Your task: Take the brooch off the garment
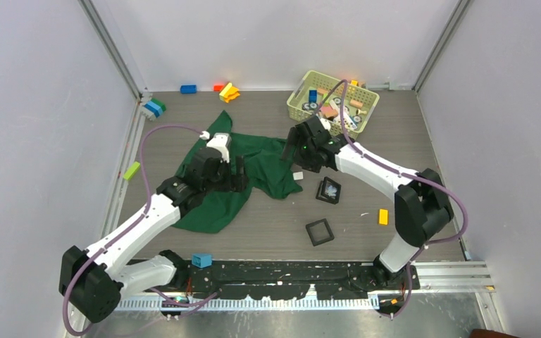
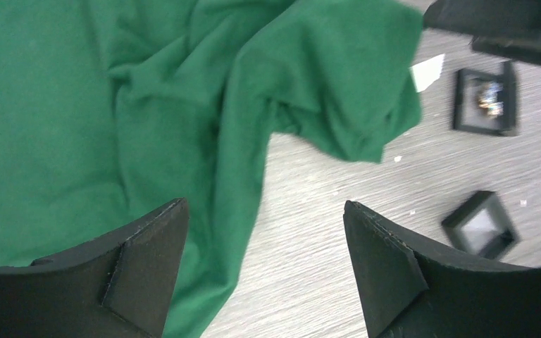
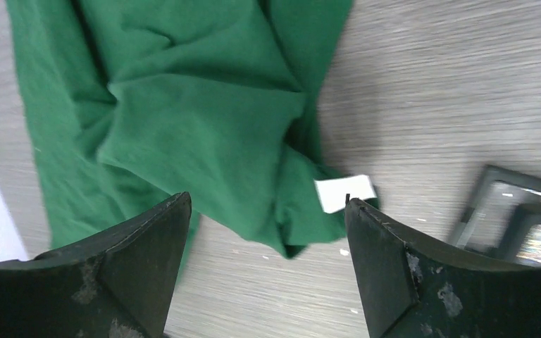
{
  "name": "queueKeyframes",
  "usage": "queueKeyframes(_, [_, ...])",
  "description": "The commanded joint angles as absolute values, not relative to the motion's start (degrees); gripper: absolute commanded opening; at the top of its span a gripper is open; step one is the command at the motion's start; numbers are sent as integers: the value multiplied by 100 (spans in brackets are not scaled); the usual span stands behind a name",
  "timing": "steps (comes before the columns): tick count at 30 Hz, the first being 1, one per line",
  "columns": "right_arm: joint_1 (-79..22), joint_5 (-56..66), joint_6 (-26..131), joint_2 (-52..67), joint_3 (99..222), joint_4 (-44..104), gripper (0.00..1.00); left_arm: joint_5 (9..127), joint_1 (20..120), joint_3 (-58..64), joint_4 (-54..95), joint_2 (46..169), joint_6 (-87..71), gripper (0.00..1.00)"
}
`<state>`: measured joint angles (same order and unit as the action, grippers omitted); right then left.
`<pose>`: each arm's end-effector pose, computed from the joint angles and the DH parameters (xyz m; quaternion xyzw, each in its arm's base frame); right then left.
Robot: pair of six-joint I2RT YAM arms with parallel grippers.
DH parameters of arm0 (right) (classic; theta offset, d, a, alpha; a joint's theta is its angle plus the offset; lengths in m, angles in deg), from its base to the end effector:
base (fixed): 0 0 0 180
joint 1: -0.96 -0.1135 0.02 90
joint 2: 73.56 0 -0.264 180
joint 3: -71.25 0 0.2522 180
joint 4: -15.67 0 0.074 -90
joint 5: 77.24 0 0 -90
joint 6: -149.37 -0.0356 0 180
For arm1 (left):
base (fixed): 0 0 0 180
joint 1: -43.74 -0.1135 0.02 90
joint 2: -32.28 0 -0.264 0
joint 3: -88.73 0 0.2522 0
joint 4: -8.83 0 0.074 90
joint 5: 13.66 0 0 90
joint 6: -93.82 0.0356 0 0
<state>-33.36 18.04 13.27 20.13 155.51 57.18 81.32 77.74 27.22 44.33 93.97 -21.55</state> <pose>0.2948 0.1973 0.2506 0.1119 0.9349 0.1824 0.2831 0.1973 -0.1294 0.2813 0.0471 0.8879 -0.1923 0.4153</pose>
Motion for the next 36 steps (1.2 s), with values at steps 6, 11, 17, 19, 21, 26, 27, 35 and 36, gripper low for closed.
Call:
queueKeyframes(6, [-3573,2314,-391,2659,16064,4707,85,8604,7587,3137,4850,9383,-2382,82])
queueKeyframes(11, [-3568,2681,-585,2841,15959,4690,84,8230,7515,3240,4530,9819,-2394,77])
queueKeyframes(17, [-3560,2596,-707,3127,15961,4516,71,7909,7481,3263,4182,10417,-2397,66])
queueKeyframes(19, [-3559,2456,-606,3189,16020,4443,53,7869,7449,3230,4136,10591,-2372,59])
queueKeyframes(21, [-3553,2473,-393,3151,16068,4396,24,7822,7398,3185,4104,10751,-2340,50])
queueKeyframes(26, [-3241,2111,-6,3140,16597,4498,0,7413,7123,2931,3955,10969,-2254,21])
queueKeyframes(27, [-3111,1900,121,3174,16728,4542,0,7328,7050,2780,3987,11030,-2216,14])
queueKeyframes(35, [-2945,1243,1379,3099,18632,5718,0,7106,6933,1680,5204,10430,-1909,0])
queueKeyframes(36, [-2945,1033,1589,2887,18533,5724,0,7018,6993,1698,5355,10210,-1897,0])
